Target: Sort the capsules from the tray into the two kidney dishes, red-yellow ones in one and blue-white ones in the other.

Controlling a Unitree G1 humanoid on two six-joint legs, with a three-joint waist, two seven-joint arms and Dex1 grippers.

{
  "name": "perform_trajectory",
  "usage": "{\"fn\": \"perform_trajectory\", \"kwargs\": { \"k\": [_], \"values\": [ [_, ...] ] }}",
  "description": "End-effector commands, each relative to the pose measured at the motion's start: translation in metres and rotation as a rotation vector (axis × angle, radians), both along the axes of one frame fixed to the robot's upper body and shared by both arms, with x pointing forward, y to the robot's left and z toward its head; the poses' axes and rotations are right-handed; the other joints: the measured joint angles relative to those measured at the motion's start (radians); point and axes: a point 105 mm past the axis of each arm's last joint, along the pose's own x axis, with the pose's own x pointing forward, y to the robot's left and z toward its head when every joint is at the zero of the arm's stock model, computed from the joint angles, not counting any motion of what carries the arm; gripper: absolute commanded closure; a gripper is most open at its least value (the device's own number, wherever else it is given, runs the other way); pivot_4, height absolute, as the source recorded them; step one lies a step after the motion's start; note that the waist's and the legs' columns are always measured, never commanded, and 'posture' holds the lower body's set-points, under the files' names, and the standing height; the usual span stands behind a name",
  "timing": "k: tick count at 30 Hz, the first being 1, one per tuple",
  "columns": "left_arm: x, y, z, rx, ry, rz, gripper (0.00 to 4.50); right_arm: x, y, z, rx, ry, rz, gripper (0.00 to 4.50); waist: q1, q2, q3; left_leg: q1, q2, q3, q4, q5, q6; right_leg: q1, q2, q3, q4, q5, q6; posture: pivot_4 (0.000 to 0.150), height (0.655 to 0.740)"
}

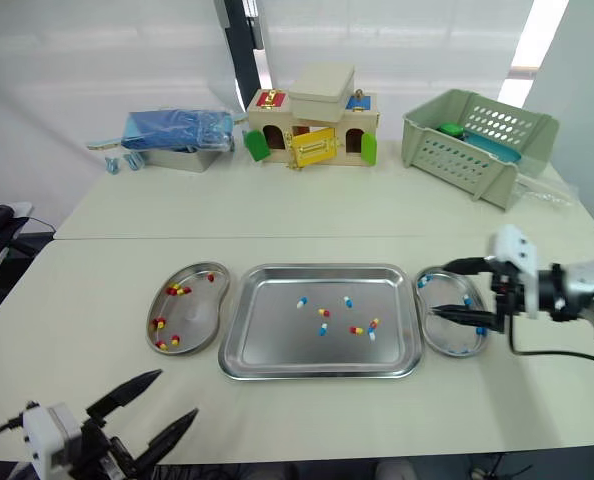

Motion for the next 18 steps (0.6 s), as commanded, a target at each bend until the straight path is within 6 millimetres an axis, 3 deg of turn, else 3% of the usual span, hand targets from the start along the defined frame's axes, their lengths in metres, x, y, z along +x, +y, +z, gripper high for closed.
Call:
{"fn": "perform_trajectory", "kwargs": {
  "k": [1, 10, 17, 18],
  "values": [
    [-0.009, -0.012, -0.001, -0.001, -0.088, -0.038, 0.04, 0.004, 0.037, 0.002, -0.043, 0.012, 0.084, 0.00, 0.004, 0.000, 0.000, 0.000, 0.000, 0.000, 0.000, 0.000, 0.000, 0.000, 0.000, 0.000, 0.000, 0.000, 0.000, 0.150, 0.7400],
    [-0.016, -0.026, -0.005, -0.082, -0.240, 0.052, 0.04, 0.045, 0.120, -0.012, -0.209, -0.050, 0.207, 0.00, 0.014, -0.001, 0.000, -0.002, -0.001, -0.001, 0.000, 0.000, 0.000, -0.003, 0.000, 0.000, -0.001, 0.000, 0.000, 0.150, 0.7400],
    [-0.022, -0.034, -0.004, -0.110, -0.263, 0.104, 0.04, 0.066, 0.156, -0.030, -0.296, -0.071, 0.253, 0.00, -0.010, 0.000, 0.000, -0.003, -0.001, 0.000, 0.000, 0.000, 0.000, -0.004, -0.001, 0.001, -0.002, 0.001, 0.000, 0.150, 0.7400],
    [-0.023, -0.035, -0.004, -0.115, -0.265, 0.112, 0.00, 0.068, 0.159, -0.032, -0.304, -0.076, 0.257, 0.18, -0.013, 0.000, 0.000, -0.003, -0.001, 0.000, 0.000, 0.000, 0.000, -0.004, -0.001, 0.001, -0.002, 0.001, 0.000, 0.150, 0.7400]
  ]
}}
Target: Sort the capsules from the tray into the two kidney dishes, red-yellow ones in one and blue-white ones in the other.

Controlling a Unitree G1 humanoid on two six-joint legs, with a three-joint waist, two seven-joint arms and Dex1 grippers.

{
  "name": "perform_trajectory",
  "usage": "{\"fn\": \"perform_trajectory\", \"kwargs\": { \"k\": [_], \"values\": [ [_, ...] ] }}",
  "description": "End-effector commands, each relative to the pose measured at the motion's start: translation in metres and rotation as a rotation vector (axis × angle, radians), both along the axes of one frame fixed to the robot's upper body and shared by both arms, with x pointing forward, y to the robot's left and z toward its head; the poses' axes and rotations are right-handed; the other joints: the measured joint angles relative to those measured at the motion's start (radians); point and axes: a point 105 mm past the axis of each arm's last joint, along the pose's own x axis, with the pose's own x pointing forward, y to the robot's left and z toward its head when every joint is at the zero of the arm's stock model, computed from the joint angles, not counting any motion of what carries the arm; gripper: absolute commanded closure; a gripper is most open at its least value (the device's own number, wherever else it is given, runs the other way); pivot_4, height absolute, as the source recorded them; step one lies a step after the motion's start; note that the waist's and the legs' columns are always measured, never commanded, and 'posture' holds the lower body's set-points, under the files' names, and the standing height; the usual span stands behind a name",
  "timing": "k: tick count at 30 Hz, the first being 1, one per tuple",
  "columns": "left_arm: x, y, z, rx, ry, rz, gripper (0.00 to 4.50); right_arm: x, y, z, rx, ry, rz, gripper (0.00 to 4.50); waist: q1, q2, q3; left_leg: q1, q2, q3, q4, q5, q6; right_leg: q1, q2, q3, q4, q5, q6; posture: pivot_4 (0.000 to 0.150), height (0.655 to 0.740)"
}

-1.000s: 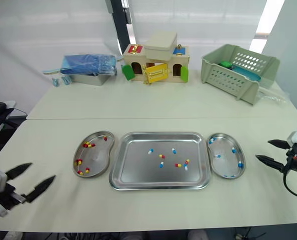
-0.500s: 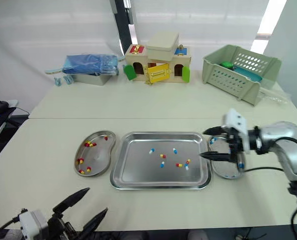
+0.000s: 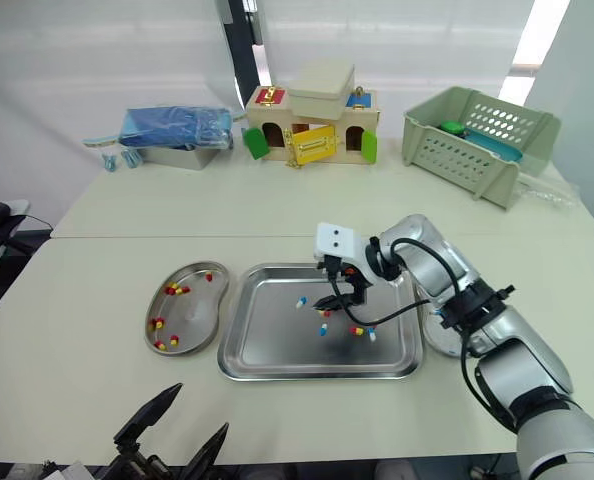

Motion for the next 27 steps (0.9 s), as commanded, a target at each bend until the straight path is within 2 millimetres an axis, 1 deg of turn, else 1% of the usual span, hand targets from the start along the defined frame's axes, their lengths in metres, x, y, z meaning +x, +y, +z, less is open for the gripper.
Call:
{"fn": "perform_trajectory", "kwargs": {
  "k": [1, 2, 5, 9, 12, 18, 26, 27],
  "values": [
    [-0.006, -0.005, 0.005, -0.018, -0.027, 0.030, 0.00, 0.009, 0.007, 0.002, -0.021, -0.060, 0.026, 0.39, -0.004, 0.000, 0.000, 0.000, 0.000, 0.000, 0.000, 0.000, 0.000, 0.000, 0.000, 0.000, 0.000, 0.000, 0.000, 0.150, 0.7400],
    [-0.007, -0.006, 0.006, -0.024, -0.035, 0.034, 0.00, 0.010, 0.009, 0.001, -0.023, -0.061, 0.033, 0.60, -0.004, 0.000, 0.000, 0.000, 0.000, 0.000, 0.000, 0.000, 0.000, 0.000, 0.000, 0.000, 0.000, 0.000, 0.000, 0.150, 0.7400],
    [-0.008, -0.008, 0.008, -0.051, -0.041, 0.047, 0.00, 0.012, 0.017, -0.003, -0.029, -0.056, 0.047, 1.56, -0.016, 0.000, 0.000, 0.000, 0.000, 0.001, 0.000, 0.000, 0.000, 0.000, 0.000, 0.001, 0.000, 0.000, 0.000, 0.150, 0.7400],
    [-0.006, -0.006, 0.009, -0.063, -0.044, 0.072, 0.00, 0.019, 0.027, -0.005, -0.028, -0.071, 0.044, 1.56, -0.030, 0.000, 0.000, 0.001, 0.000, 0.000, 0.000, -0.001, 0.000, -0.001, 0.001, 0.001, 0.002, 0.000, 0.000, 0.150, 0.7400],
    [-0.002, -0.003, 0.012, -0.070, -0.050, 0.090, 0.00, 0.017, 0.035, -0.007, -0.024, -0.070, 0.069, 1.56, -0.030, 0.000, 0.000, 0.000, 0.001, 0.000, -0.001, -0.001, 0.000, -0.002, 0.001, 0.002, 0.002, 0.000, 0.000, 0.150, 0.7400],
    [-0.005, 0.003, 0.007, -0.066, -0.032, 0.110, 0.00, 0.015, 0.049, -0.013, -0.023, -0.075, 0.095, 1.56, -0.029, 0.000, 0.000, 0.000, 0.001, 0.000, -0.001, -0.001, 0.000, -0.003, 0.001, 0.001, 0.003, 0.000, 0.000, 0.150, 0.7400],
    [-0.009, 0.004, 0.009, -0.055, -0.032, 0.117, 0.00, 0.021, 0.049, -0.028, -0.070, -0.090, 0.087, 1.56, -0.028, 0.001, 0.000, 0.000, 0.001, 0.000, -0.001, -0.001, 0.000, -0.003, 0.002, 0.001, 0.003, 0.000, 0.000, 0.150, 0.7400],
    [-0.010, 0.004, 0.010, -0.052, -0.033, 0.118, 0.00, 0.022, 0.049, -0.030, -0.077, -0.094, 0.084, 1.77, -0.030, 0.001, 0.000, 0.000, 0.001, 0.000, -0.001, -0.001, 0.000, -0.003, 0.002, 0.001, 0.003, 0.000, 0.000, 0.150, 0.7400]
  ]
}}
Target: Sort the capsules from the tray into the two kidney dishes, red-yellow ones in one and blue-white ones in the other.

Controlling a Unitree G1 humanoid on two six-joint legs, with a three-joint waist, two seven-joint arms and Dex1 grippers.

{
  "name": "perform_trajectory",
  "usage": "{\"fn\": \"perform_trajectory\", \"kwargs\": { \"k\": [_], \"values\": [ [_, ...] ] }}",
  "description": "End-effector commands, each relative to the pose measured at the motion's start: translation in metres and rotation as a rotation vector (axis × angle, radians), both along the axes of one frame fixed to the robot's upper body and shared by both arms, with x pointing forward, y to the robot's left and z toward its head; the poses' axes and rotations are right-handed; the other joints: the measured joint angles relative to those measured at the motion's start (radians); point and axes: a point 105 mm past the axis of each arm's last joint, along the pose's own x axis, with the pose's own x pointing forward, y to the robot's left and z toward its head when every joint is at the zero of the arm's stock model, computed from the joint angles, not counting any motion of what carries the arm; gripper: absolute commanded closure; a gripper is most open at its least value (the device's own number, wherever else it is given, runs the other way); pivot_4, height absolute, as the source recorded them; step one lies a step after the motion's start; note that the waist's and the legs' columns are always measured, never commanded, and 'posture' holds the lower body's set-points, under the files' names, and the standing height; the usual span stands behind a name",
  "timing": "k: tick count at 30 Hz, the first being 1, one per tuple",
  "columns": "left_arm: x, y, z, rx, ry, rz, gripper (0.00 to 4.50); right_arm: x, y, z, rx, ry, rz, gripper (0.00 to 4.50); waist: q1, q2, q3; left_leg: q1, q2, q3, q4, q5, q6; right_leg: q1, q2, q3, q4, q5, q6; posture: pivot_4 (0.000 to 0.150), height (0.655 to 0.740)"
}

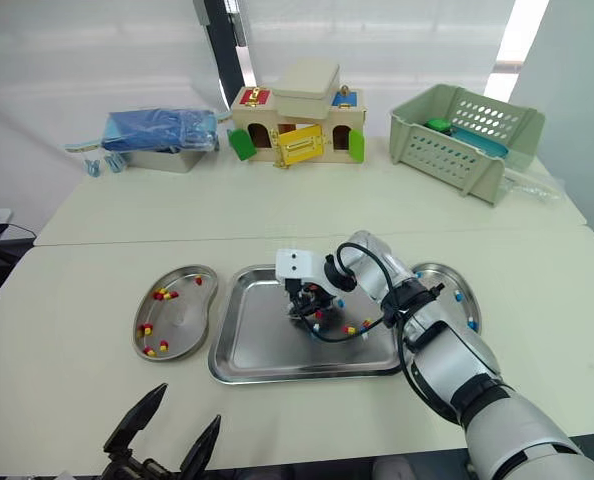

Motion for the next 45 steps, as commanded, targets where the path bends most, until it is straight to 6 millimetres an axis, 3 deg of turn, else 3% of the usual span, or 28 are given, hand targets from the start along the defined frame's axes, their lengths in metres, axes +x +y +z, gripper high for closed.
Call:
{"fn": "perform_trajectory", "kwargs": {
  "k": [1, 12, 18, 21, 24, 26, 30, 33, 40, 45],
  "values": [
    [-0.006, 0.001, 0.005, 0.002, -0.008, 0.008, 0.00, 0.006, 0.006, 0.011, -0.002, -0.066, 0.014, 1.98, -0.002, 0.000, 0.000, 0.000, 0.000, 0.000, 0.000, 0.000, 0.000, 0.000, 0.000, 0.000, 0.000, 0.000, 0.000, 0.150, 0.7400],
    [-0.007, 0.003, 0.006, 0.019, -0.008, 0.016, 0.00, 0.004, 0.005, 0.004, -0.015, -0.051, 0.032, 4.45, 0.000, 0.000, 0.000, 0.000, 0.000, 0.000, 0.000, 0.000, 0.000, 0.000, 0.000, 0.000, 0.000, 0.000, 0.000, 0.150, 0.7400],
    [-0.003, 0.008, 0.006, 0.034, -0.016, 0.008, 0.00, -0.001, 0.009, 0.011, 0.043, -0.018, 0.050, 4.48, 0.001, 0.000, 0.000, 0.000, 0.000, 0.000, 0.000, 0.000, 0.000, 0.000, 0.001, 0.000, 0.000, 0.000, 0.000, 0.150, 0.7400],
    [-0.001, 0.010, 0.007, 0.046, -0.023, -0.019, 0.00, -0.005, 0.011, 0.028, 0.135, -0.002, 0.067, 4.48, 0.003, 0.001, 0.000, 0.000, 0.000, -0.001, 0.000, 0.000, 0.000, 0.000, 0.001, 0.000, 0.000, 0.000, 0.000, 0.150, 0.7400],
    [0.001, 0.008, 0.013, 0.054, -0.036, -0.067, 0.00, -0.007, -0.002, 0.048, 0.210, -0.005, 0.062, 4.48, 0.005, 0.001, 0.001, -0.001, 0.000, -0.001, 0.000, 0.000, 0.000, 0.000, 0.001, 0.000, 0.001, 0.000, 0.000, 0.150, 0.7400],
    [0.000, 0.001, 0.015, 0.072, -0.051, -0.144, 0.00, -0.012, -0.021, 0.062, 0.255, -0.011, 0.052, 4.48, 0.014, 0.001, 0.001, -0.001, 0.000, -0.001, 0.000, 0.000, 0.000, 0.000, 0.000, -0.001, 0.000, 0.000, 0.000, 0.150, 0.7400],
    [0.000, -0.007, 0.016, 0.106, -0.070, -0.296, 0.00, -0.027, -0.078, 0.077, 0.303, -0.025, -0.021, 4.48, 0.038, 0.001, 0.001, -0.002, 0.000, -0.002, 0.001, 0.000, 0.000, 0.001, 0.000, -0.002, -0.001, 0.000, 0.000, 0.150, 0.7400],
    [0.003, -0.012, 0.018, 0.136, -0.087, -0.417, 0.00, -0.036, -0.135, 0.070, 0.248, -0.044, -0.144, 4.48, 0.054, 0.001, 0.001, -0.002, 0.000, -0.002, 0.001, 0.000, 0.000, 0.002, 0.000, -0.003, -0.001, 0.000, 0.000, 0.150, 0.7400],
    [0.015, -0.016, 0.022, 0.144, -0.130, -0.557, 0.00, -0.069, -0.240, 0.048, 0.081, -0.006, -0.404, 4.48, 0.053, 0.002, 0.001, 0.000, 0.000, 0.000, 0.001, 0.000, 0.000, 0.003, 0.000, -0.003, -0.001, 0.000, 0.000, 0.150, 0.7400],
    [0.015, -0.015, 0.020, 0.159, -0.136, -0.617, 0.00, -0.084, -0.268, 0.039, 0.006, 0.005, -0.483, 4.48, 0.040, 0.002, 0.001, 0.002, 0.001, 0.001, 0.001, 0.000, 0.000, 0.005, 0.001, -0.002, 0.000, 0.000, 0.000, 0.150, 0.7400]
  ]
}}
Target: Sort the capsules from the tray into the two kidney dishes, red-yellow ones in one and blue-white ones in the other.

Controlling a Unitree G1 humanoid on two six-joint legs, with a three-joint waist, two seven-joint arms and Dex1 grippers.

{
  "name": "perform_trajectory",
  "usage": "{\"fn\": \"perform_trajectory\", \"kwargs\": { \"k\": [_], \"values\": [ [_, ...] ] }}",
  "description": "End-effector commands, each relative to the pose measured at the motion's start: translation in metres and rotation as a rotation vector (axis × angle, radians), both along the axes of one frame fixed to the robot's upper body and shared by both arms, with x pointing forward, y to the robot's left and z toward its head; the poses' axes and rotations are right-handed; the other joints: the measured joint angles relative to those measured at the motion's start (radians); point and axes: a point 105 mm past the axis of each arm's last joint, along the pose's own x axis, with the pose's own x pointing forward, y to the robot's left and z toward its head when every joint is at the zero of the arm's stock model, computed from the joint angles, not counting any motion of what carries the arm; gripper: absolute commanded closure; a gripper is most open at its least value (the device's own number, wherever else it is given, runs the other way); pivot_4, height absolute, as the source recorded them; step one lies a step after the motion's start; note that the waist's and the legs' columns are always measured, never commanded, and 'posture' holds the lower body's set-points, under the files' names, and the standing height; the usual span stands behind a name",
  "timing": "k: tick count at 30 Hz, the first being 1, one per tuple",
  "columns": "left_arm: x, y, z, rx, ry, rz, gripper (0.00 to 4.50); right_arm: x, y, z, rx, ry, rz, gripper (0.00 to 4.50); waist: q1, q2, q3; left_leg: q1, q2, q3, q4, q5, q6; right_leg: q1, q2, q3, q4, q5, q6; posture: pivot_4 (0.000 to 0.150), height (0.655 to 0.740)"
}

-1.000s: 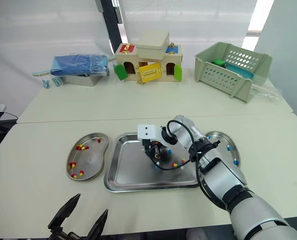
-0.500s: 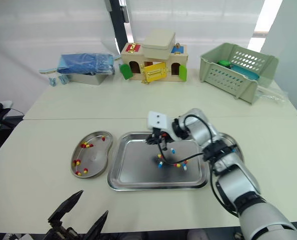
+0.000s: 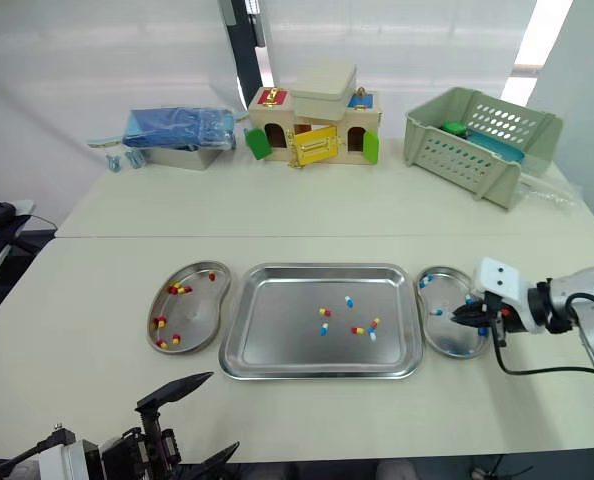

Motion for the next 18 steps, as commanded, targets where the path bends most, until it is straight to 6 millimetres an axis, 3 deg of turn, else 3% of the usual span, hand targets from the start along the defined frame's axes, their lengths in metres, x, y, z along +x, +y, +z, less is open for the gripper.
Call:
{"fn": "perform_trajectory", "kwargs": {
  "k": [1, 5, 6, 11, 18],
  "values": [
    [-0.004, 0.001, 0.001, 0.003, -0.012, -0.045, 0.00, -0.003, -0.003, 0.013, -0.026, -0.066, 0.008, 4.48, -0.003, 0.000, 0.000, 0.000, 0.000, 0.000, 0.000, 0.000, 0.000, 0.000, 0.000, 0.000, 0.000, 0.000, 0.000, 0.150, 0.7400],
    [-0.004, 0.003, -0.002, 0.005, -0.010, -0.051, 0.00, -0.001, -0.005, 0.014, -0.031, -0.083, -0.017, 4.48, -0.003, 0.000, 0.000, 0.000, 0.000, 0.000, 0.000, 0.000, 0.000, 0.000, 0.000, 0.000, 0.000, 0.000, 0.000, 0.150, 0.7400],
    [-0.004, 0.004, -0.003, 0.004, -0.011, -0.050, 0.00, 0.000, -0.005, 0.015, -0.029, -0.084, -0.018, 3.96, -0.002, 0.000, 0.000, 0.000, 0.000, 0.000, 0.000, 0.000, 0.000, 0.001, 0.000, 0.000, 0.000, 0.000, 0.000, 0.150, 0.7400],
    [-0.003, 0.004, -0.004, -0.005, -0.011, -0.027, 0.00, 0.001, -0.004, 0.019, -0.005, -0.087, -0.020, 2.92, 0.002, 0.000, 0.000, 0.000, 0.000, 0.000, 0.000, 0.000, 0.000, 0.001, 0.000, 0.000, -0.001, 0.000, 0.000, 0.150, 0.7400],
    [0.009, 0.019, 0.006, -0.014, -0.032, 0.120, 0.00, 0.000, -0.015, 0.033, 0.101, -0.133, -0.063, 0.94, 0.010, -0.001, 0.000, 0.000, 0.000, 0.000, 0.000, 0.000, 0.000, 0.001, 0.000, 0.000, -0.001, 0.000, 0.000, 0.150, 0.7400]
  ]
}}
